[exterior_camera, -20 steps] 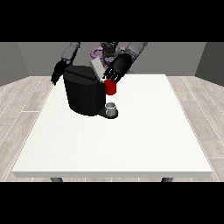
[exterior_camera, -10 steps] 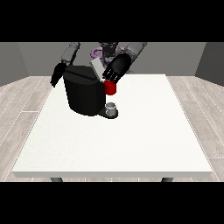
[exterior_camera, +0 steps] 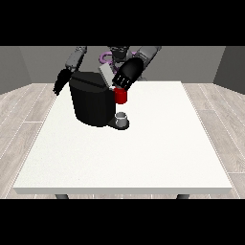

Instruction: Insert the coffee pod into the coffee machine and close the lid

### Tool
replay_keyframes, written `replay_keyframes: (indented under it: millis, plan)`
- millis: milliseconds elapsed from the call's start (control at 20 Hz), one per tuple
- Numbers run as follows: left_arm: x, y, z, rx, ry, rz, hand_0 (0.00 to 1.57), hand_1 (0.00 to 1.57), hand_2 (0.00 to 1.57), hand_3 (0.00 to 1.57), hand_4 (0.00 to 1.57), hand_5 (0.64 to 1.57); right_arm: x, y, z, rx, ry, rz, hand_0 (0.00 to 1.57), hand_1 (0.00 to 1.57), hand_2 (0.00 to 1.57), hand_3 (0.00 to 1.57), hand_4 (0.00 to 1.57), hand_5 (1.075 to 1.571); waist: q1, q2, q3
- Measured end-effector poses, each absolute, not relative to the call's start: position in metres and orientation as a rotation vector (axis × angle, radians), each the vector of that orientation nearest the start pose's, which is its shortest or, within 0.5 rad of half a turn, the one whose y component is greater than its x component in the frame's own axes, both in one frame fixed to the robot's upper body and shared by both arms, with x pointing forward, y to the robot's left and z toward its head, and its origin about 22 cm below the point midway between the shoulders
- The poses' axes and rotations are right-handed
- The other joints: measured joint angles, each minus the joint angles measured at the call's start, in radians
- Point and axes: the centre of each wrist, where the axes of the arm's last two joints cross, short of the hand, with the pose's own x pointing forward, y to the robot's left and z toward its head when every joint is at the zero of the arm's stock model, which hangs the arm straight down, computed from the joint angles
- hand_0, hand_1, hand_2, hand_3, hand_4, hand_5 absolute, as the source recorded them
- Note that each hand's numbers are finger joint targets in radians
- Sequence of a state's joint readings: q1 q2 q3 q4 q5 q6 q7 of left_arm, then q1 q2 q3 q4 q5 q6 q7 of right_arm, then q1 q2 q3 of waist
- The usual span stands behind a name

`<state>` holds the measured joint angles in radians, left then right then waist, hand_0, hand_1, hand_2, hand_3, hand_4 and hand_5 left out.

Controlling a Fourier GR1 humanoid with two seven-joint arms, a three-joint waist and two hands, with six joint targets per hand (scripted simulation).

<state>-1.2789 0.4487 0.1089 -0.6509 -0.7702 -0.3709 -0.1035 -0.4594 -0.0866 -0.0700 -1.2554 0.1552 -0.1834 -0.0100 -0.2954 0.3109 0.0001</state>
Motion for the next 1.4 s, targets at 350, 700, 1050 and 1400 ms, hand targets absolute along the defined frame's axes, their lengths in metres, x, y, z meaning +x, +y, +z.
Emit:
replay_keyframes:
  millis: [350, 700, 1050, 1400]
  plan:
    - [0.461, 0.243, 0.278, 0.814, -1.585, -1.190, 1.17, 1.17, 1.17, 1.02, 0.00, 1.571, 0.348, -0.209, 0.060, -0.251, -1.733, 0.123, 0.00, 0.00, 0.00, 0.00, 0.00, 1.571, -0.016, 0.017, 0.0001]
    - [0.461, 0.249, 0.282, 0.828, -1.629, -1.183, 1.14, 1.14, 1.14, 0.96, 0.00, 1.571, 0.351, -0.205, 0.067, -0.262, -1.748, 0.109, 0.00, 0.00, 0.00, 0.00, 0.00, 1.571, -0.015, 0.040, 0.0017]
    - [0.460, 0.260, 0.295, 0.839, -1.690, -1.136, 1.21, 1.21, 1.19, 0.97, 0.00, 1.571, 0.352, -0.194, 0.078, -0.253, -1.762, 0.139, 0.00, 0.00, 0.00, 0.00, 0.06, 1.571, -0.041, 0.066, -0.0008]
    - [0.457, 0.267, 0.303, 0.888, -1.744, -1.155, 1.09, 1.09, 1.07, 0.80, 0.00, 1.571, 0.352, -0.194, 0.080, -0.259, -1.780, 0.134, 0.00, 0.00, 0.00, 0.00, 0.00, 1.571, -0.043, 0.087, 0.0015]
